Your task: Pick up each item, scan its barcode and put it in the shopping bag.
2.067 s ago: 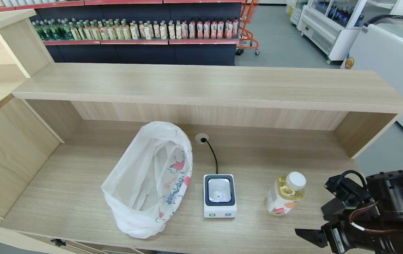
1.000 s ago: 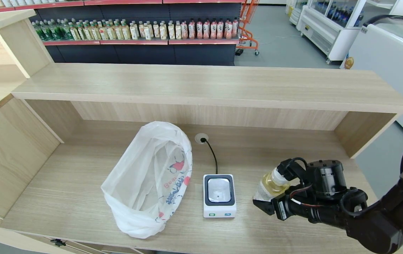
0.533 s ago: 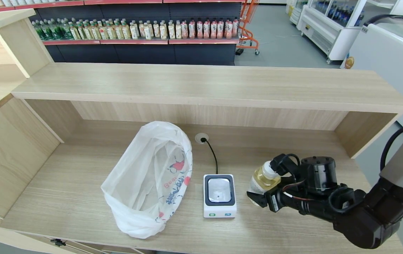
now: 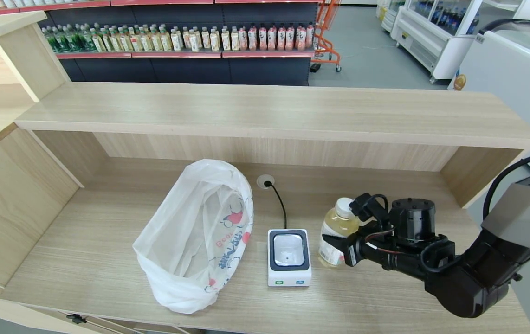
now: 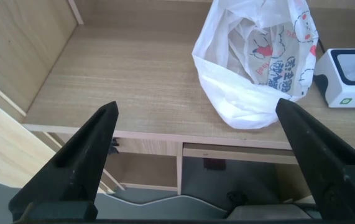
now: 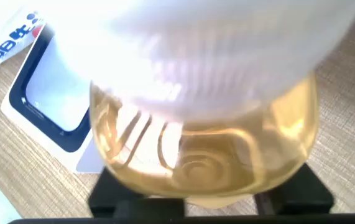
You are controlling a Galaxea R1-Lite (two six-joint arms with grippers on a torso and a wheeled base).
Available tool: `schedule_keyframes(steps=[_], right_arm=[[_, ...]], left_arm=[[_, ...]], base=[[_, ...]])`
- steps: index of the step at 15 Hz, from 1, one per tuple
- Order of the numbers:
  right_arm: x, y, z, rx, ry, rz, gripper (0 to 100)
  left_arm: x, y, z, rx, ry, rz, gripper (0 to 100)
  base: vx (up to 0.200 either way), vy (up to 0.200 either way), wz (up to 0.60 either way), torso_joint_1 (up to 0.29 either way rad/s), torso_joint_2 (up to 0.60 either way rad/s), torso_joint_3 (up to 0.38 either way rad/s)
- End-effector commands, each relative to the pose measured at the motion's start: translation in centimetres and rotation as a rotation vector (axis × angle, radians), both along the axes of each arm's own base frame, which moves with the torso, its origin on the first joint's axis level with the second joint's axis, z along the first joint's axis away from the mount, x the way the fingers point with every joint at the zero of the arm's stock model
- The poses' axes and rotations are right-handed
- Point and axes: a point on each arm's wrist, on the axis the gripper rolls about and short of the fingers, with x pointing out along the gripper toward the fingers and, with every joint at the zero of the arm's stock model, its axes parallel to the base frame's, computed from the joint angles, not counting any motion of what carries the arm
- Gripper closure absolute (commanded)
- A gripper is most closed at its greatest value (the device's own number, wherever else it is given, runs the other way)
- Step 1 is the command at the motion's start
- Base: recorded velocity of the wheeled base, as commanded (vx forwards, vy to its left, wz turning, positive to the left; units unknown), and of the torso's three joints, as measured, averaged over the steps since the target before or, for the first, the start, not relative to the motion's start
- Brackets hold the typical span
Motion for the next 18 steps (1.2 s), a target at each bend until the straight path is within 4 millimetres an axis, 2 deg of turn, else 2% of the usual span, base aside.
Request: schedule_keyframes(steps=[1,4,8,11,12,14,18], right_arm=[[0.2,-0.2,0.2,0.002,-0.010,-0.007,100],[0.0,-0.3,0.2,-0.001,-0.005,-0.011,100],[-1.7,-1.1,0.5,0.002,0.022,-0.010,100],[-3.0,-2.8,3.7,0.120,0.000,0.056,100],[-3.3,-3.4,4.1,0.137,0.006,0.080,100],[-4.8,-6.0,5.2,0.174,0.087,0.175,100],[-6.9,-6.8,6.1,0.229,0.122,0.313,100]], left_arm=[[0.0,0.0,0.0,0.000,0.001,-0.001,0],[0.0,0.0,0.0,0.000,0.001,-0.001,0],[0.0,0.0,0.0,0.000,0.001,-0.001,0],[0.0,0.0,0.0,0.000,0.001,-0.001,0],[0.0,0.0,0.0,0.000,0.001,-0.001,0],[0.0,0.0,0.0,0.000,0.001,-0.001,0],[0.0,0.0,0.0,0.000,0.001,-0.001,0]], base=[[0.000,0.000,0.00,0.000,0.00,0.000],[0.000,0.000,0.00,0.000,0.00,0.000],[0.000,0.000,0.00,0.000,0.00,0.000],[0.000,0.000,0.00,0.000,0.00,0.000],[0.000,0.000,0.00,0.000,0.00,0.000],[0.000,0.000,0.00,0.000,0.00,0.000],[0.000,0.000,0.00,0.000,0.00,0.000]])
